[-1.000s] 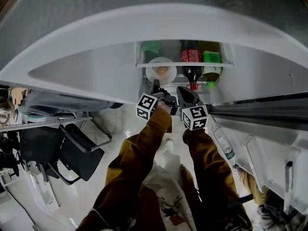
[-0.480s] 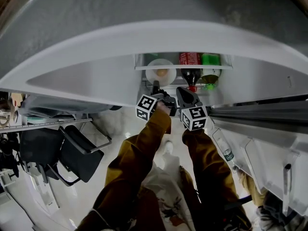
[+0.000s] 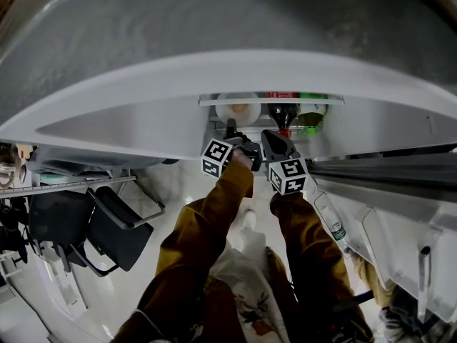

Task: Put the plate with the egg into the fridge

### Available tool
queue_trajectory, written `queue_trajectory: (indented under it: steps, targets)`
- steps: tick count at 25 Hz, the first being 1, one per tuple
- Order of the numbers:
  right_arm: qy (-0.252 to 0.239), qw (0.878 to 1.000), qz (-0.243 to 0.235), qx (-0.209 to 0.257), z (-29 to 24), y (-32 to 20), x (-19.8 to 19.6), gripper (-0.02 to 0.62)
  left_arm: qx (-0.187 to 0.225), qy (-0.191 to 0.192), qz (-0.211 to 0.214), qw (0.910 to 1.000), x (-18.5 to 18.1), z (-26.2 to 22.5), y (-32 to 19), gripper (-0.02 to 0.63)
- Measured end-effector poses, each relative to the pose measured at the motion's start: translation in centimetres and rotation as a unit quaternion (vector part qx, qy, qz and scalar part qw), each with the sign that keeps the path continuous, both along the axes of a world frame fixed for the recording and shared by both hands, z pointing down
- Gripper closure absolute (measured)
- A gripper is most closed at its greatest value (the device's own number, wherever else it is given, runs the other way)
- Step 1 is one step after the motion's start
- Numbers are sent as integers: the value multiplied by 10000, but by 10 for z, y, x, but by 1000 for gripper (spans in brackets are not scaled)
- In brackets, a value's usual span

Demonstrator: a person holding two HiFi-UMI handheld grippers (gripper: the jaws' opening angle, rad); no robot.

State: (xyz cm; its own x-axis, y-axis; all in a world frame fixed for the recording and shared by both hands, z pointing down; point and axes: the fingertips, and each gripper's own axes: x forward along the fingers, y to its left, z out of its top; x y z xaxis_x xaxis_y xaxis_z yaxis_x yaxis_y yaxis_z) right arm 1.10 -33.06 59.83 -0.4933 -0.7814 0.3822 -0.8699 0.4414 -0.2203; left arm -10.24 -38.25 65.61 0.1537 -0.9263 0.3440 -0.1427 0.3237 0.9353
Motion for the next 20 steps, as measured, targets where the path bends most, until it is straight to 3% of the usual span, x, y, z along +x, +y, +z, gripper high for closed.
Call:
queue_trajectory:
  steps: [9,20]
  targets:
    - [-42,10000,-19,24,-2,-1,0,589,-32,-17,-115,9999,-1,2,-3,588]
    - [-68,10000,-21,-44,1,-1,2,589,399,52,48,9992,4,-5,-8,584]
